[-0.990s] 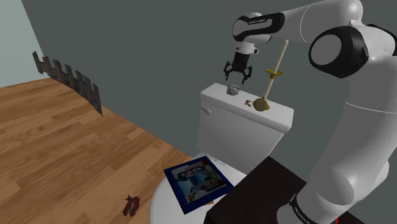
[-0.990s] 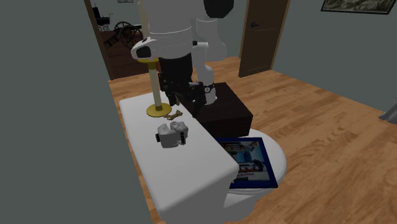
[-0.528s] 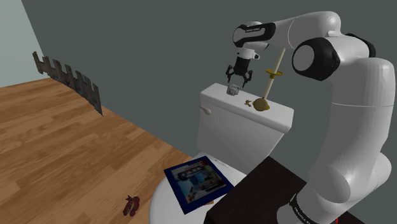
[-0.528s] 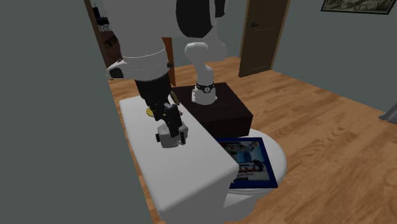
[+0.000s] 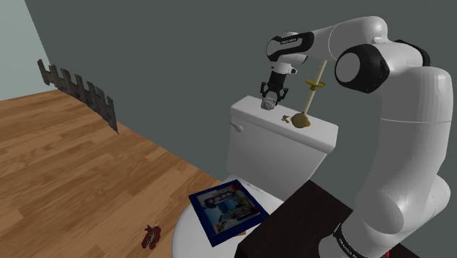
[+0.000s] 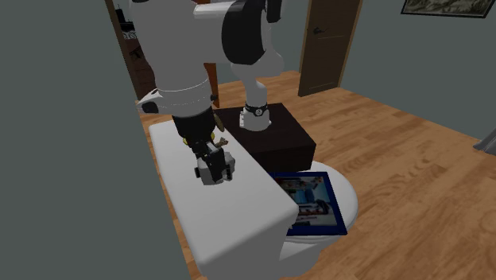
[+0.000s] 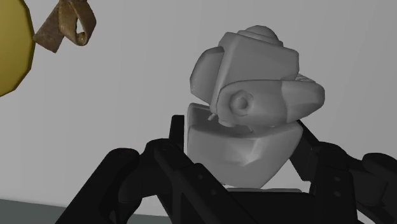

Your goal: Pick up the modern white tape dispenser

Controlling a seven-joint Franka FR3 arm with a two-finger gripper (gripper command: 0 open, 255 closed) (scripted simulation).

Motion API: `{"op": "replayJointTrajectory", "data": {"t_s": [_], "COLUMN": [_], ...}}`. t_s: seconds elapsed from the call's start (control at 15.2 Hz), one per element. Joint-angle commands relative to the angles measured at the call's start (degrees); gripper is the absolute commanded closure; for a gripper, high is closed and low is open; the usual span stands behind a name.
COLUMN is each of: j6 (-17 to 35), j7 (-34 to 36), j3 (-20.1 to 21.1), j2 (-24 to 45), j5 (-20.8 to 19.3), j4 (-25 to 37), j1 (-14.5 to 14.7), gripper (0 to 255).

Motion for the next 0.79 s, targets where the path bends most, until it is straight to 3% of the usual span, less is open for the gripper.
{"op": "replayJointTrajectory", "data": {"t_s": [0.0,0.73], "j6": [0.1,-2.1], "j7": [0.0,0.2], "j3": [0.0,-0.1], "j2": [0.1,-0.3], "j5": [0.0,-0.1], "j4": [-0.1,1.8], "j1": [0.0,-0.1], "gripper": [255,255]}}
